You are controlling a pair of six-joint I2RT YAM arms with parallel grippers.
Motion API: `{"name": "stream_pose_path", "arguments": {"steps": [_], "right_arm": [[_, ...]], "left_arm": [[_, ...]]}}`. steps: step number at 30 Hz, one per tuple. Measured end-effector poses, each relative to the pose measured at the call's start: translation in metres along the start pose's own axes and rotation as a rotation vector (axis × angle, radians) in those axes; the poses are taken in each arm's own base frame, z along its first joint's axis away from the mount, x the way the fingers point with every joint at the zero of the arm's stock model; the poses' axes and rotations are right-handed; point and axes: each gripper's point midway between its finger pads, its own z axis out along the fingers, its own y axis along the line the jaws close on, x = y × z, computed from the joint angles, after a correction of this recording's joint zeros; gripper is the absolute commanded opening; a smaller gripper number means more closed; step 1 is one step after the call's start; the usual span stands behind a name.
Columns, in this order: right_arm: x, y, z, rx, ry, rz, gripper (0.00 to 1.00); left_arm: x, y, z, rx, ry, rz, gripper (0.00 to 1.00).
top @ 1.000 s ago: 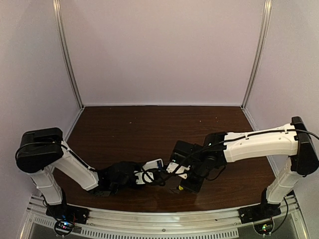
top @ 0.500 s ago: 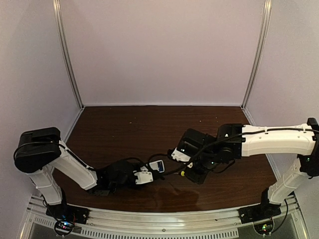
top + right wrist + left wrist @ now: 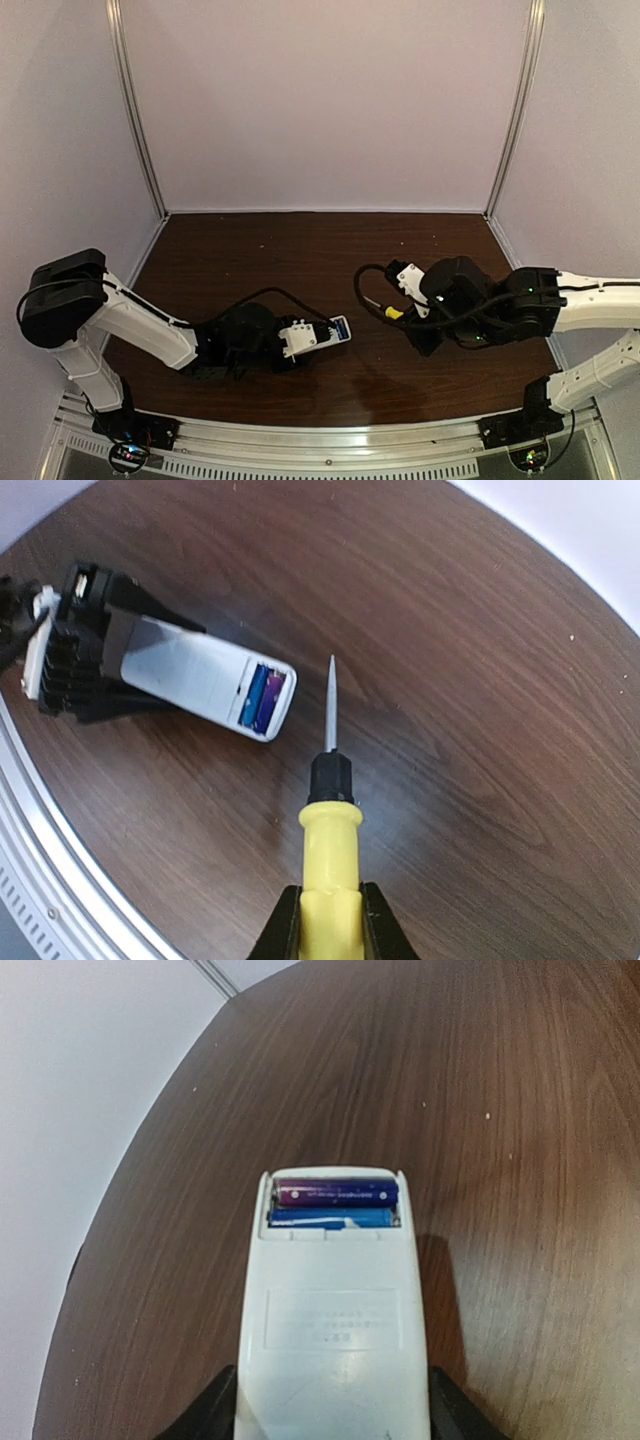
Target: Unload the batteries from the remote control
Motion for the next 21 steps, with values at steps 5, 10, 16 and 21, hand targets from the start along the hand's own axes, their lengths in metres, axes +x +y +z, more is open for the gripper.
{"name": "stream_pose_path", "arguments": {"steps": [5,10,16,21], "right_arm": [[-0.018,-0.014,-0.023,0.0,-0.183,0.096,0.0],[-0.024,-0.018,-0.028,-0.003,-0.249,0.127,0.0],[-0.02,-0.021,-0.031,-0.012,-0.295,0.142,0.0],[-0.02,-0.022,-0.037,-0.033,-0.33,0.153,0.0]], "left_arm": [[-0.026,0.002,0.014,0.025,-0.051,-0.054,0.0],[-0.02,-0.013,0.032,0.085,-0.022,-0.064,0.0],[-0.01,-0.032,0.046,0.163,0.021,-0.056,0.0],[-0.013,-0.037,0.048,0.196,0.013,-0.057,0.0]]}}
